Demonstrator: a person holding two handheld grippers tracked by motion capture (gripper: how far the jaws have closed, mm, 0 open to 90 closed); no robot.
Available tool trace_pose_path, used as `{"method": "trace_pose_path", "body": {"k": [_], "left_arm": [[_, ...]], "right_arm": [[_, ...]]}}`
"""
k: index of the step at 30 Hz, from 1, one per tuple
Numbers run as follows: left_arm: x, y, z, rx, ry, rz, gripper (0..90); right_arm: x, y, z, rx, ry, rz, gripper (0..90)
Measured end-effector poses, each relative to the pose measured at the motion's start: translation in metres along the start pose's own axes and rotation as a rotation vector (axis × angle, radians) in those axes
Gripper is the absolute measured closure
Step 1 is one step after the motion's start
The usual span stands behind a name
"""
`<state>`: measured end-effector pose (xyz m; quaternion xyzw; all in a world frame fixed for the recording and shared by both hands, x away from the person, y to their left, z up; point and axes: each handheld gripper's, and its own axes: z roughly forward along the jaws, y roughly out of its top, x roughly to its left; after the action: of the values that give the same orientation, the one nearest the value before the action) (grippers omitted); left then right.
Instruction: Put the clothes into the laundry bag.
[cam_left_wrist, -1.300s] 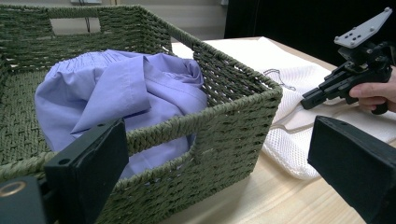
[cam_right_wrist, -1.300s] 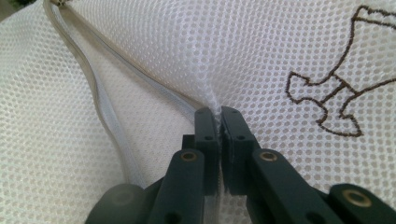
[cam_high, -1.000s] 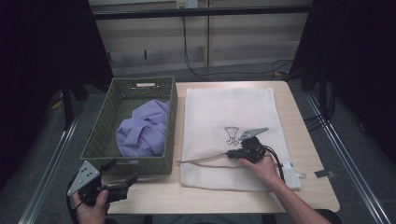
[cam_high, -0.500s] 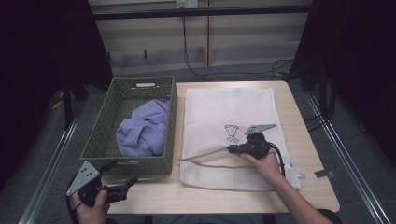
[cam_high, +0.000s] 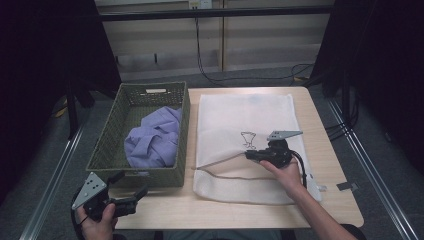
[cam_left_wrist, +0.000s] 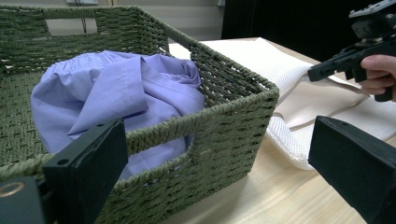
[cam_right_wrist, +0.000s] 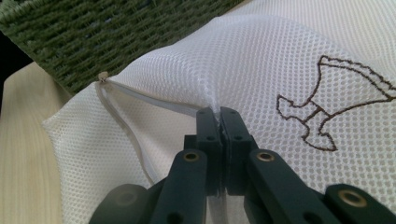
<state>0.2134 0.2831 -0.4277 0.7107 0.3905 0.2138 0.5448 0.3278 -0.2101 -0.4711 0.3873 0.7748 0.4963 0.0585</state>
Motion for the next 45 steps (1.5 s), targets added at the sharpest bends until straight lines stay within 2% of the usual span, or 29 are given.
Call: {"method": "trace_pose_path", "body": {"k": [3,9,20,25,27,33,38,45], "left_arm": [[0.0,0.0,0.0,-0.001,0.009,0.006,4.9],[0.0,0.0,0.0,0.0,0.01,0.006,4.9],[0.0,0.0,0.0,0.006,0.015,0.014,4.9],[0.0,0.0,0.001,0.006,0.002,0.011,4.9],[0.0,0.0,0.001,0.005,0.01,0.013,4.9],[0.002,0.0,0.001,-0.003,0.011,-0.004,4.9],[0.002,0.0,0.001,0.001,0.008,0.004,4.9],[0.002,0.0,0.002,-0.008,0.018,-0.009,4.9]], "right_arm": [[0.0,0.002,-0.003,-0.026,0.002,0.01,88.3],[0.004,0.006,-0.006,-0.073,0.002,0.0,88.3],[0.008,0.014,-0.01,-0.101,0.024,-0.002,88.3],[0.01,0.02,-0.014,-0.102,0.036,-0.003,88.4],[0.01,0.021,-0.014,-0.1,0.036,0.003,88.3],[0.006,0.029,-0.016,-0.118,0.045,0.014,88.4],[0.004,0.034,-0.017,-0.123,0.044,0.018,88.4],[0.002,0.044,-0.022,-0.154,0.037,0.015,88.3]]}}
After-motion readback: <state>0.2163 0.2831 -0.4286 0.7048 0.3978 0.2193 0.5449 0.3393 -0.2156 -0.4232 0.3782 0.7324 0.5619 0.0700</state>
